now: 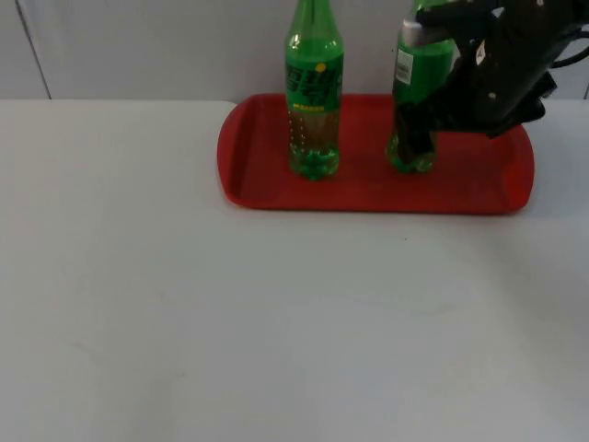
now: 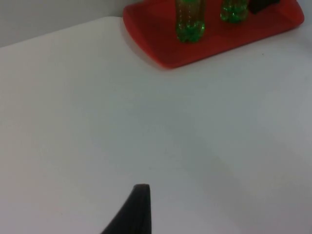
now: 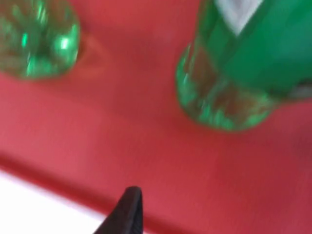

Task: Place the bottle upright on the tray.

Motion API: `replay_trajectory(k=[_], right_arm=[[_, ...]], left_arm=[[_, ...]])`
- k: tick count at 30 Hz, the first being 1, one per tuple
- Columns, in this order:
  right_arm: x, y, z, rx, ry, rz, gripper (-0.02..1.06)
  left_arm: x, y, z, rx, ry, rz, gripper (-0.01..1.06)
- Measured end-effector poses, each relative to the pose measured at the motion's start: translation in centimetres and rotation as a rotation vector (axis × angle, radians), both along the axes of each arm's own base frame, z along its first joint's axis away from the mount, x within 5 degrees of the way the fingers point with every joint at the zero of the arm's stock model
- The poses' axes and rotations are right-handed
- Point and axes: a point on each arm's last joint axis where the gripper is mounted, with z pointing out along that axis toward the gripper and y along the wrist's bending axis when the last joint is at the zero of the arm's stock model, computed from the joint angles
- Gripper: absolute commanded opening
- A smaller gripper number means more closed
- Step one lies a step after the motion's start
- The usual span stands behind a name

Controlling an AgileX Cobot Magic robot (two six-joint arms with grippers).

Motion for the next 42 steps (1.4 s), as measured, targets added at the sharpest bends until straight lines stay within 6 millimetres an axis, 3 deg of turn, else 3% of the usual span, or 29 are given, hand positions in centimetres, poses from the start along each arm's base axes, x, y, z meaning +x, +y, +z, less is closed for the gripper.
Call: replay_trajectory(k=[9,18,19,23,42], right_arm=[[-2.8,-0.6,3.2,0.031,0.058,0.022,1.05],[-9.0,-3.2,5.5,0.025,0.075,0.023,1.05],[-9.0,-3.2,5.5,0.025,0.075,0.023,1.05],[-12.8,-4.7,7.9,0.028,0.039,0.043,1.05],[-23.2,-8.6,17.3,0.177,-0.236,0.049,1.05]], left_arm=[[0.0,0.0,0.0,0.000,0.000,0.000,1.01],[0.0,0.0,0.0,0.000,0.000,0.000,1.01],[0.0,0.0,0.0,0.000,0.000,0.000,1.01],[0.0,0.0,0.0,0.000,0.000,0.000,1.01],[0.0,0.0,0.0,0.000,0.000,0.000,1.01]])
